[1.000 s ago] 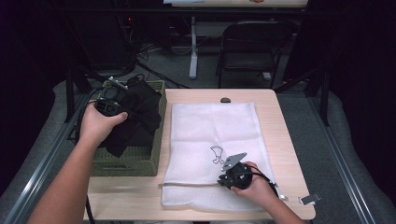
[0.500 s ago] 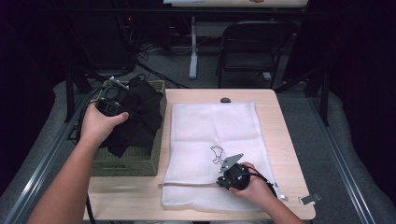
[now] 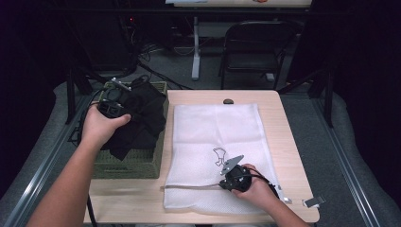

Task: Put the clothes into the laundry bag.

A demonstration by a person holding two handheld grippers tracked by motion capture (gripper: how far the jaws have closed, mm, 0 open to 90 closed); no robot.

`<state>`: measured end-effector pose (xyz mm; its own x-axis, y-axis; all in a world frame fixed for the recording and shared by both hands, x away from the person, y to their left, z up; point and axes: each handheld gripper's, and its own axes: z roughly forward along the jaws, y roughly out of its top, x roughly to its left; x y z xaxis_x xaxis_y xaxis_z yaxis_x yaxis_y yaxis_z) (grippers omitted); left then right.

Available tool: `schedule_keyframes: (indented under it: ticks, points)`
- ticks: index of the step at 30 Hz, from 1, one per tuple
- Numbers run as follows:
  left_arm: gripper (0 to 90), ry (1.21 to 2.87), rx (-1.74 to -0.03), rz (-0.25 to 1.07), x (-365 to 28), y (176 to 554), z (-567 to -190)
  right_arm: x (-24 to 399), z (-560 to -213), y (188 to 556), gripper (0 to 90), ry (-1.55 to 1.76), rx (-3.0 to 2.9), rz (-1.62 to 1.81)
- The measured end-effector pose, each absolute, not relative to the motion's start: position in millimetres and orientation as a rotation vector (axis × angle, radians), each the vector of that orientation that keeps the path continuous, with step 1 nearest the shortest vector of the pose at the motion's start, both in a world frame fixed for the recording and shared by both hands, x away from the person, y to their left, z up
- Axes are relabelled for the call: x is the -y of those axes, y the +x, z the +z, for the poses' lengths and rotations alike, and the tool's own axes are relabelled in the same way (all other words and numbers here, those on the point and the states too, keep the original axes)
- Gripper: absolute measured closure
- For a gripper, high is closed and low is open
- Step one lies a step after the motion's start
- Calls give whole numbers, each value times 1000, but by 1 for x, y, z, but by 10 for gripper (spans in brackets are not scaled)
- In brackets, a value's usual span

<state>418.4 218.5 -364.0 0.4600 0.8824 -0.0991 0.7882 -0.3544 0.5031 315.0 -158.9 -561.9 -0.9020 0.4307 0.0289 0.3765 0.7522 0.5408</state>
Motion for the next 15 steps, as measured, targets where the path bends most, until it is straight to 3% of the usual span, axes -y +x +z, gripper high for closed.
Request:
schedule_keyframes:
  ticks: [15]
  points:
    - [684,2229,-1368,262,-214,415,-358,161,-548,325,891,771,-2817,900]
